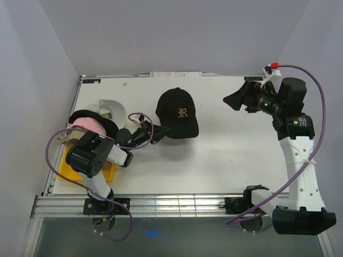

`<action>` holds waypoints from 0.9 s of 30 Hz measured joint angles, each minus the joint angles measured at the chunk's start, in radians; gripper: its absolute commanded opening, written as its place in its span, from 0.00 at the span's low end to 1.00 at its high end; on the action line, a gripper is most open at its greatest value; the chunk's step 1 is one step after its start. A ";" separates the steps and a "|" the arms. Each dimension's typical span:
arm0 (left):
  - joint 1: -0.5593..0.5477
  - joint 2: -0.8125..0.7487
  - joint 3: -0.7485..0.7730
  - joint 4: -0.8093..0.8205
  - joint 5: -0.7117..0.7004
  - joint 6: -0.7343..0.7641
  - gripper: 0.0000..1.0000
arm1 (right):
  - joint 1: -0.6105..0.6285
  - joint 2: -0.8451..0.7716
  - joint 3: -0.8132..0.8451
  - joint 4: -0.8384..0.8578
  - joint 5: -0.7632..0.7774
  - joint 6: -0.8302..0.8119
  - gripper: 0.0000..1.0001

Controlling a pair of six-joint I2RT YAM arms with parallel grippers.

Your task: Stack the hats

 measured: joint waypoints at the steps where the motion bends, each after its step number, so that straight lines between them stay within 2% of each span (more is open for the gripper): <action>1: 0.000 0.005 -0.003 0.005 0.000 0.000 0.00 | 0.001 0.000 0.000 -0.003 0.003 -0.002 0.96; 14: 0.000 0.053 -0.047 0.041 -0.022 -0.028 0.00 | 0.094 0.038 0.001 -0.035 0.093 -0.049 0.93; 16: 0.000 0.059 -0.048 0.043 -0.023 -0.030 0.00 | 0.140 0.041 0.007 -0.038 0.137 -0.052 0.92; 21: 0.000 0.062 -0.047 0.046 -0.022 -0.032 0.00 | 0.376 0.114 0.077 -0.040 0.305 -0.064 0.91; 27: 0.000 0.054 -0.047 0.045 -0.015 -0.019 0.00 | 0.480 0.259 0.187 -0.037 0.488 -0.064 0.91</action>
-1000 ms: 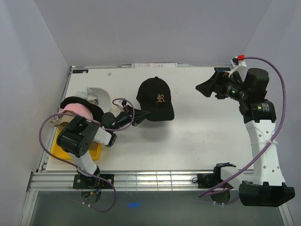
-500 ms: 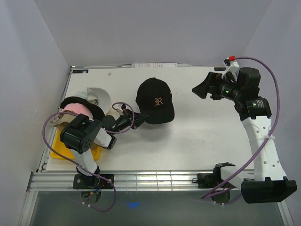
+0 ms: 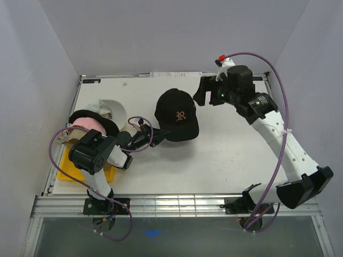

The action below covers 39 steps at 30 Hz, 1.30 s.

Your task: Stack the hats

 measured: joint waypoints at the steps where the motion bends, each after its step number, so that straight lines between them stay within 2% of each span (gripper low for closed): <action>1: 0.000 0.000 0.000 0.000 0.002 0.003 0.00 | 0.019 0.027 0.024 0.002 0.034 -0.002 0.91; 6: 0.001 0.000 0.009 -0.012 0.018 0.019 0.00 | 0.114 0.161 0.137 0.032 0.177 -0.012 0.91; 15: 0.005 -0.002 0.021 -0.038 0.043 0.042 0.00 | 0.194 0.457 0.371 0.021 0.294 -0.038 0.95; 19: 0.005 -0.001 0.026 -0.048 0.049 0.047 0.00 | 0.227 0.536 0.391 0.002 0.327 -0.049 0.96; 28: 0.006 0.002 0.042 -0.070 0.064 0.058 0.00 | 0.251 0.526 0.316 0.064 0.380 -0.055 0.96; 34: 0.009 0.002 0.060 -0.105 0.079 0.076 0.01 | 0.264 0.520 0.293 0.086 0.422 -0.055 0.87; 39: 0.011 0.002 0.095 -0.166 0.098 0.100 0.01 | 0.278 0.520 0.276 0.101 0.502 -0.047 0.85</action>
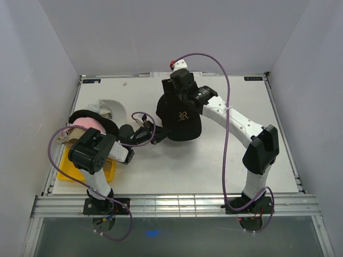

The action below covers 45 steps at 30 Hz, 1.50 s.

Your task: Stack the hats

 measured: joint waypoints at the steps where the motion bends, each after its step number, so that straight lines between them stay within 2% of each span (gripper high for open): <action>1: 0.000 0.000 0.007 -0.009 0.004 0.004 0.02 | 0.002 0.000 -0.003 0.003 0.016 0.003 0.85; 15: -0.020 0.011 0.121 -0.172 0.056 0.060 0.08 | 0.005 -0.002 -0.037 0.005 0.211 0.011 0.87; 29: -0.157 0.118 0.304 -0.265 0.029 0.089 0.13 | -0.098 -0.170 -0.244 0.037 0.224 -0.001 0.87; 34: -0.185 0.140 0.338 -0.286 0.005 0.096 0.27 | -0.122 -0.189 -0.263 0.029 0.220 -0.018 0.87; 38: -0.183 0.140 0.349 -0.378 0.004 0.132 0.51 | -0.124 -0.189 -0.263 0.027 0.215 -0.028 0.87; 41: -0.182 0.140 0.360 -0.476 -0.002 0.170 0.63 | -0.124 -0.190 -0.263 0.026 0.208 -0.033 0.87; 45: -0.176 0.134 0.367 -0.581 -0.003 0.228 0.66 | -0.124 -0.190 -0.263 0.026 0.204 -0.037 0.88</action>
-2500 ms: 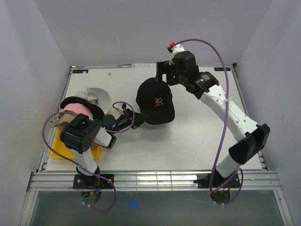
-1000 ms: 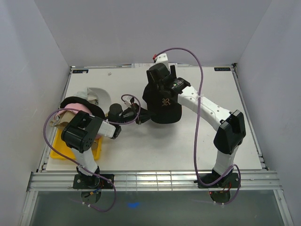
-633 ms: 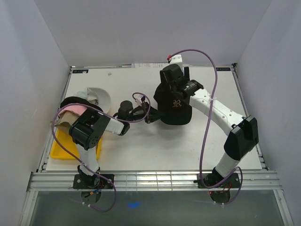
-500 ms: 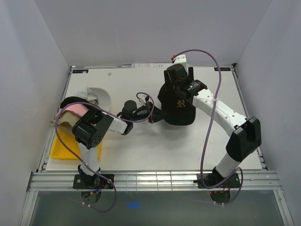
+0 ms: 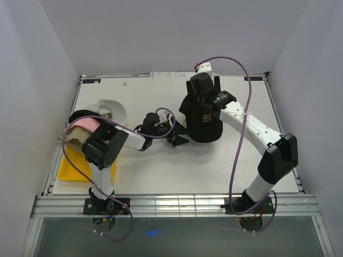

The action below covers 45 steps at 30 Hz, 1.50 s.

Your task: Stack the hats

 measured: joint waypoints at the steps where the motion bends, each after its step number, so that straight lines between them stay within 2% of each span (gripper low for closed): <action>1: 0.000 -0.005 0.005 -0.024 0.001 0.018 0.67 | 0.000 0.000 0.000 0.000 -0.002 0.000 0.88; 18: 0.003 -0.118 0.093 -0.413 0.003 0.288 0.66 | -0.015 -0.006 0.043 -0.108 -0.051 0.012 0.90; 29: 0.006 -0.200 0.188 -0.681 -0.043 0.446 0.66 | -0.016 -0.011 0.081 -0.200 -0.087 0.029 0.91; 45: 0.032 -0.241 0.285 -0.843 -0.074 0.532 0.66 | -0.021 -0.009 0.161 -0.323 -0.142 0.052 0.92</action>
